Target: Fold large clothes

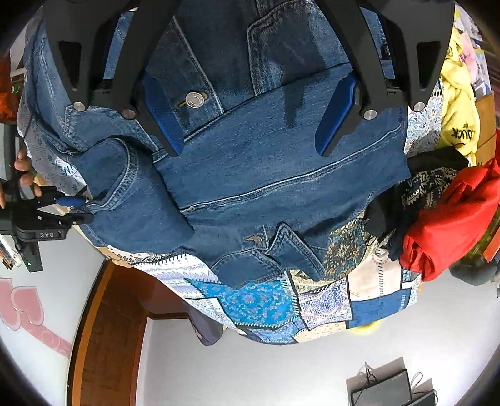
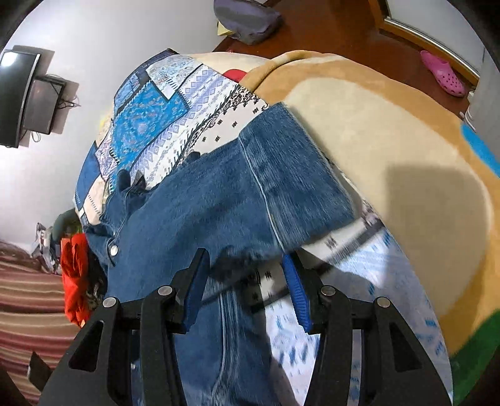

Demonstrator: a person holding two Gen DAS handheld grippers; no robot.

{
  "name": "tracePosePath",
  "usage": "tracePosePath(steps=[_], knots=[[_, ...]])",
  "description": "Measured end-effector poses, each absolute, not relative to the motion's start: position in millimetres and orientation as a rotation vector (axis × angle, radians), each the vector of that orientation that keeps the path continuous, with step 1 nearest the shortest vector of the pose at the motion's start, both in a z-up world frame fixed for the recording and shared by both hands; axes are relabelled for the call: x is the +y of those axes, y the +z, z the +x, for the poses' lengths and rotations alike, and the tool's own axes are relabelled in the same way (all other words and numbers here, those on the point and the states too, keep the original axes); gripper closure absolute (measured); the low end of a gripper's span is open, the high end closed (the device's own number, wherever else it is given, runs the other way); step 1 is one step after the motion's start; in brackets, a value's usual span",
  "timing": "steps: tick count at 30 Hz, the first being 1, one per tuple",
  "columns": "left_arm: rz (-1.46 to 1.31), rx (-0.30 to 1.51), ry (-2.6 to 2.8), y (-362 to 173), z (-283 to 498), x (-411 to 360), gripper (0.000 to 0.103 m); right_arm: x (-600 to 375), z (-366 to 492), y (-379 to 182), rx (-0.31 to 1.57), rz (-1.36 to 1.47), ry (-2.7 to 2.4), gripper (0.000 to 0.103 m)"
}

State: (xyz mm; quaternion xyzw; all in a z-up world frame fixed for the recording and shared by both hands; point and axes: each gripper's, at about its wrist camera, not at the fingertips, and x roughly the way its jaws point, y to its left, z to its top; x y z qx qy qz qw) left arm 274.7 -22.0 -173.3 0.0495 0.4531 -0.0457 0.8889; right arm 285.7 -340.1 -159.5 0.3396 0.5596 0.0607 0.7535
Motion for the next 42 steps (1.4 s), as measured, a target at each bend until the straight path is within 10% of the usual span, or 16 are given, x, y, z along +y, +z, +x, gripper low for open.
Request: tracePosePath(steps=[7, 13, 32, 42], knots=[[0.096, 0.969, -0.068, -185.4, 281.6, -14.2, 0.017, -330.0, 302.2, -161.8, 1.174, 0.670, 0.127, 0.059], [0.077, 0.972, -0.060, -187.9, 282.3, -5.9, 0.017, -325.4, 304.2, -151.8, 1.128, 0.610, 0.142, 0.094], [-0.057, 0.828, 0.025, -146.6, 242.1, 67.6, 0.017, -177.4, 273.9, 18.1, 0.804, 0.291, 0.498, 0.097], [-0.198, 0.803, 0.141, -148.0, 198.4, 144.8, 0.017, -21.2, 243.6, -32.2, 0.982, 0.075, 0.761, 0.097]])
